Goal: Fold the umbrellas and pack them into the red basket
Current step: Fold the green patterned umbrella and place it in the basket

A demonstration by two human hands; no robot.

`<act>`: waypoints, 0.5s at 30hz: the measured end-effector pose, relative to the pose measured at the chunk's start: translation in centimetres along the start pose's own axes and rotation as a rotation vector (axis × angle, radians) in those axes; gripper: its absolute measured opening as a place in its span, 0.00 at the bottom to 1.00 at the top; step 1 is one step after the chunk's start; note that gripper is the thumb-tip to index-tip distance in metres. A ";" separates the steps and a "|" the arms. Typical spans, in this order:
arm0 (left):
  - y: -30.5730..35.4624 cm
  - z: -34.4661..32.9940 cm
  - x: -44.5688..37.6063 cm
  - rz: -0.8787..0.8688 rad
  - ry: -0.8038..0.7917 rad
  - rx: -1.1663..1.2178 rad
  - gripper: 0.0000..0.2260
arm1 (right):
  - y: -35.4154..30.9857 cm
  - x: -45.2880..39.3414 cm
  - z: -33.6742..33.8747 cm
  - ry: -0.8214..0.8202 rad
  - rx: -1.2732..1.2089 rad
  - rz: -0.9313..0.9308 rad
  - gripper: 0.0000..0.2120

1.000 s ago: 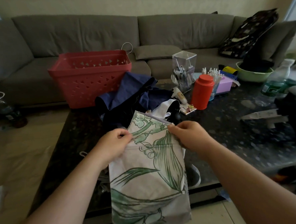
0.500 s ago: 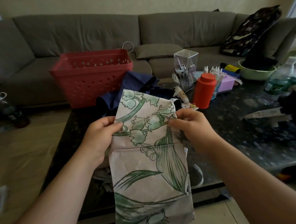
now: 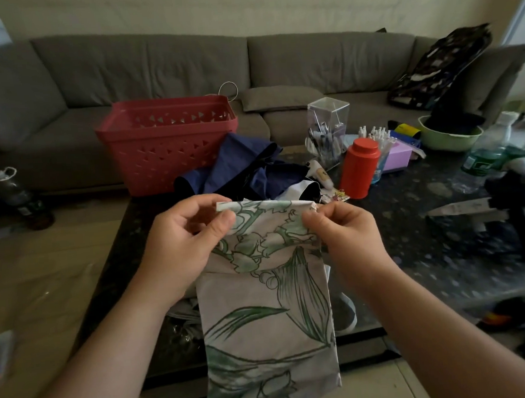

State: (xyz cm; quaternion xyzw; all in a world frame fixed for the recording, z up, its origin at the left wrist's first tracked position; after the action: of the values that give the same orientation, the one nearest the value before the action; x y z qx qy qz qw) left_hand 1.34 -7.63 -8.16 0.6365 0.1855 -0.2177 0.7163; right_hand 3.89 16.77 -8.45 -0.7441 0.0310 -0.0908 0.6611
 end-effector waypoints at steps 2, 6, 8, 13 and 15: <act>0.2 -0.4 -0.1 -0.027 0.079 -0.014 0.05 | 0.1 0.0 0.2 -0.021 -0.012 0.023 0.13; -0.4 -0.2 -0.7 -0.034 0.209 0.017 0.03 | -0.1 0.4 0.4 -0.054 0.040 0.077 0.08; -1.1 0.2 -1.0 -0.015 0.249 0.004 0.06 | -0.2 0.4 0.4 -0.054 0.021 0.069 0.10; -1.6 0.6 -1.4 0.003 0.322 0.044 0.07 | 0.0 -0.1 0.5 -0.029 0.079 0.125 0.07; -1.2 0.5 -1.5 0.008 0.320 0.071 0.07 | 0.1 -0.2 0.4 -0.025 0.089 0.127 0.09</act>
State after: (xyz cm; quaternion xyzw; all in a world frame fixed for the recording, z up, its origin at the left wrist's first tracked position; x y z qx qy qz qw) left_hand -0.63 -8.09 -8.28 0.6887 0.2867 -0.1170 0.6556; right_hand 3.75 17.16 -8.63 -0.7115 0.0656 -0.0407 0.6984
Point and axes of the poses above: each hand's wrist, its own x-axis away from the middle knuckle, its own z-axis out of the back of the hand, y = z × x, the point moved 1 cm from there along -x, towards the middle knuckle, and after that the axes turned 10 degrees about -z, right-handed, at the moved point
